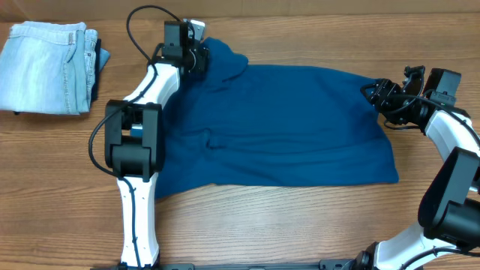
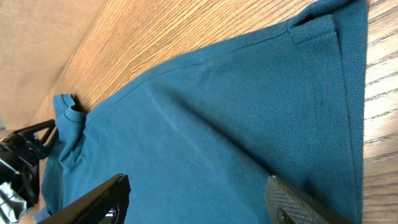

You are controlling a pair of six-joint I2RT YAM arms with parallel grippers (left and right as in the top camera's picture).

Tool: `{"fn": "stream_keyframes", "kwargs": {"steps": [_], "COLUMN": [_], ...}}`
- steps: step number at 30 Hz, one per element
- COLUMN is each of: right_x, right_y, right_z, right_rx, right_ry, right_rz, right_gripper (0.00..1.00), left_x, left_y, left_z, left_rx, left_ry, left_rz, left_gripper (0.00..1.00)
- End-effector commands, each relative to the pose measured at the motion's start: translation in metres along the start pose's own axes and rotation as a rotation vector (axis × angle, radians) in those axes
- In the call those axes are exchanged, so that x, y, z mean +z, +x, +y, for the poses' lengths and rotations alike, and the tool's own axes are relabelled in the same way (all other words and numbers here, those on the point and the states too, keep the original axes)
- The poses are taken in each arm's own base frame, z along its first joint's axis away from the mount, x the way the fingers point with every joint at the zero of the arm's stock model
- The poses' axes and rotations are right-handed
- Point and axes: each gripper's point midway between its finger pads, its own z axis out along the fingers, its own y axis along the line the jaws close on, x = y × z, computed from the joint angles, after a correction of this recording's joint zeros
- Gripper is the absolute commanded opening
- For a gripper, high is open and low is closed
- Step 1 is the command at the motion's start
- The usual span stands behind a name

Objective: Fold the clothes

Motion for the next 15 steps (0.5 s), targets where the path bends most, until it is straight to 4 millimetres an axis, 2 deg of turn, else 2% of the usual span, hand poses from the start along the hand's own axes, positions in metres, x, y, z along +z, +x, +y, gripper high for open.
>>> {"fn": "stream_keyframes", "kwargs": {"steps": [1,5,8,9,15], "right_x": [-0.001,-0.001,-0.001,-0.001,-0.001], "right_y": [-0.003,-0.003,-0.003,-0.003,-0.004], "right_z": [0.006,0.006,0.006,0.006,0.006], "right_rx": [-0.020,-0.020,-0.020,-0.020,-0.020], "right_ry": [-0.011,-0.011,-0.011,-0.011,-0.011], "right_rz": [-0.006,-0.006,-0.006,-0.006,-0.006], "right_gripper": [0.74,0.73,0.73,0.73,0.73], "left_x": [0.010,0.010,0.009,0.007,-0.024], "left_y": [0.006,0.002,-0.002,-0.006,-0.055], "left_z": [0.001,0.003,0.004,0.004,0.006], "left_rx": [0.008,-0.017,-0.051,-0.060,-0.071], "left_ry": [-0.027,-0.030,-0.031,-0.031,-0.035], "left_rz": [0.009,-0.010,-0.021,-0.027,-0.098], "left_gripper": [0.47,0.32,0.07,0.04,0.04]}}
